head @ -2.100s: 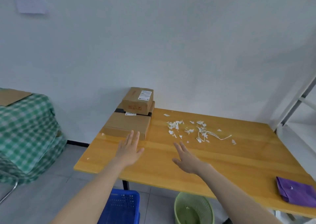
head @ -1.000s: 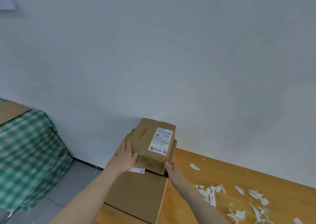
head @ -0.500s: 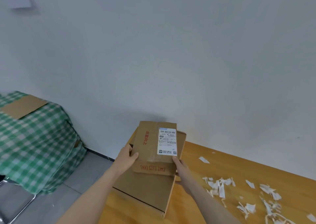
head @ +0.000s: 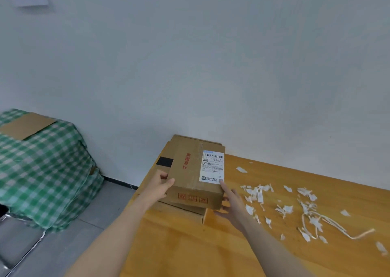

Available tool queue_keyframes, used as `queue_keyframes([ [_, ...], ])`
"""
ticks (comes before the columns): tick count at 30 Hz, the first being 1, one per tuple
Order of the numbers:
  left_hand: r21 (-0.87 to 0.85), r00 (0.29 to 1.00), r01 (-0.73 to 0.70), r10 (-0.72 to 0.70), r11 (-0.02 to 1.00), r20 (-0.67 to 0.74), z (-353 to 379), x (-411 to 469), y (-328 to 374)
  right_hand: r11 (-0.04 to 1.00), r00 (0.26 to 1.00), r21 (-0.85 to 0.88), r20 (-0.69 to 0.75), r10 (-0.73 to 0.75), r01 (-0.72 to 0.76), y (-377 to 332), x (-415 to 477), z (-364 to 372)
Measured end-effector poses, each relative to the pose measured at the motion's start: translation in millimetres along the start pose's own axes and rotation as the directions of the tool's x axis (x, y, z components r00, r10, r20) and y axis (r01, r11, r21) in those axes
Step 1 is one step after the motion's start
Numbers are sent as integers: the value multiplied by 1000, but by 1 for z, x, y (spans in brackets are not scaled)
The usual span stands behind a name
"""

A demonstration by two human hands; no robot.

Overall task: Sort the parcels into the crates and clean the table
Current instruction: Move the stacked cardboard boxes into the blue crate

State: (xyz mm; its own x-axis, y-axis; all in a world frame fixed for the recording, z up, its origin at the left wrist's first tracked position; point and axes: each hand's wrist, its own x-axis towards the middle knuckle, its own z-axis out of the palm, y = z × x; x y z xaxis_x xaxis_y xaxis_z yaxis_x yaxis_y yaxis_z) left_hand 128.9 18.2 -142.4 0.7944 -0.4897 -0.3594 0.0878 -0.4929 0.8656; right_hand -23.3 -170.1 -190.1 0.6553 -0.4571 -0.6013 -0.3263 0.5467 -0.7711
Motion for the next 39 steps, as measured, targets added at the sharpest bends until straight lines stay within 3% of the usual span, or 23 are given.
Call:
queue_keyframes([
  [7, -2, 965, -62, 61, 998, 254, 46, -47, -12, 1000, 998, -18, -52, -18, 17, 17, -59, -75],
  [12, 63, 899, -35, 4, 997, 437, 82, -79, -36, 969, 998, -241, -21, 60, -63, 45, -111, -127],
  [18, 347, 848, -127, -79, 929, 523, 118, -107, -72, 937, 991, -322, -57, 122, -134, 88, -140, -147],
  [24, 446, 884, -141, -91, 884, 459, 128, -108, -82, 898, 991, -428, -114, 64, -108, 97, -138, -133],
  [29, 630, 962, -238, 92, 739, 255, 121, -92, -75, 814, 926, -579, -276, -259, 55, 72, -115, -107],
  [33, 698, 984, -179, 137, 693, 117, 102, -74, -62, 744, 880, -652, -259, -399, 145, 44, -92, -83],
  [36, 667, 990, -128, 138, 734, 38, 88, -56, -61, 747, 889, -626, -184, -420, 224, 29, -71, -63],
  [39, 588, 995, -21, 76, 808, -68, 73, -31, -66, 818, 909, -510, -148, -389, 267, 14, -51, -37],
])
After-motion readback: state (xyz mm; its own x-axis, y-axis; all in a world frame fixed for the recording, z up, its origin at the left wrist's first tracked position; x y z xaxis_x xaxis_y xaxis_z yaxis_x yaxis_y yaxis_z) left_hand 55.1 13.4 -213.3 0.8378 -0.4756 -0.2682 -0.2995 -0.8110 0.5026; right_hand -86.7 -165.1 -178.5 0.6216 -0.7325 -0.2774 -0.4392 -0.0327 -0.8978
